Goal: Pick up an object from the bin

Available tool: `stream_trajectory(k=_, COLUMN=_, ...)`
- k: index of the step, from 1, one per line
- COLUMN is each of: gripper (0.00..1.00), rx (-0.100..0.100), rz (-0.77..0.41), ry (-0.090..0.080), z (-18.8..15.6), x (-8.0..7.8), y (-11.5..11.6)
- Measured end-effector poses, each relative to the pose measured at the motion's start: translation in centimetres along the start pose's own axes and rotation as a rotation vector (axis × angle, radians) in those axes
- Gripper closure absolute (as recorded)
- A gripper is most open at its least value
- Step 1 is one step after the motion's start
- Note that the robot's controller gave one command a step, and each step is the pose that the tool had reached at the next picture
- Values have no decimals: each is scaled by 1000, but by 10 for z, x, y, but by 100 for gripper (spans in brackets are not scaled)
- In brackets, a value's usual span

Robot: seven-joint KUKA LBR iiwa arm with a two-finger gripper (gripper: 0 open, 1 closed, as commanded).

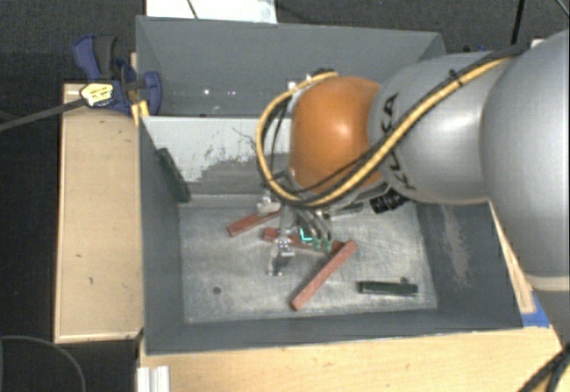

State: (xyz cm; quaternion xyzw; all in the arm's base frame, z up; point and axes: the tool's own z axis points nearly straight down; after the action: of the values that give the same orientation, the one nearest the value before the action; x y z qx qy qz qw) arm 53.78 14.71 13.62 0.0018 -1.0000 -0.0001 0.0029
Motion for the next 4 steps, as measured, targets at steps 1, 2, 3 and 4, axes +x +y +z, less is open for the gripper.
stream_trajectory(k=1, gripper=0, rx=-1, rz=4, ry=-8, z=-4, x=-2, y=-1)
stream_trajectory(k=2, gripper=100, rx=-1, rz=114, ry=-9, z=57, x=-26, y=0)
stream_trajectory(k=3, gripper=0, rx=-1, rz=116, ry=-7, z=57, x=-25, y=1)
stream_trajectory(k=4, gripper=0, rx=-2, rz=117, ry=-7, z=57, x=-25, y=1)
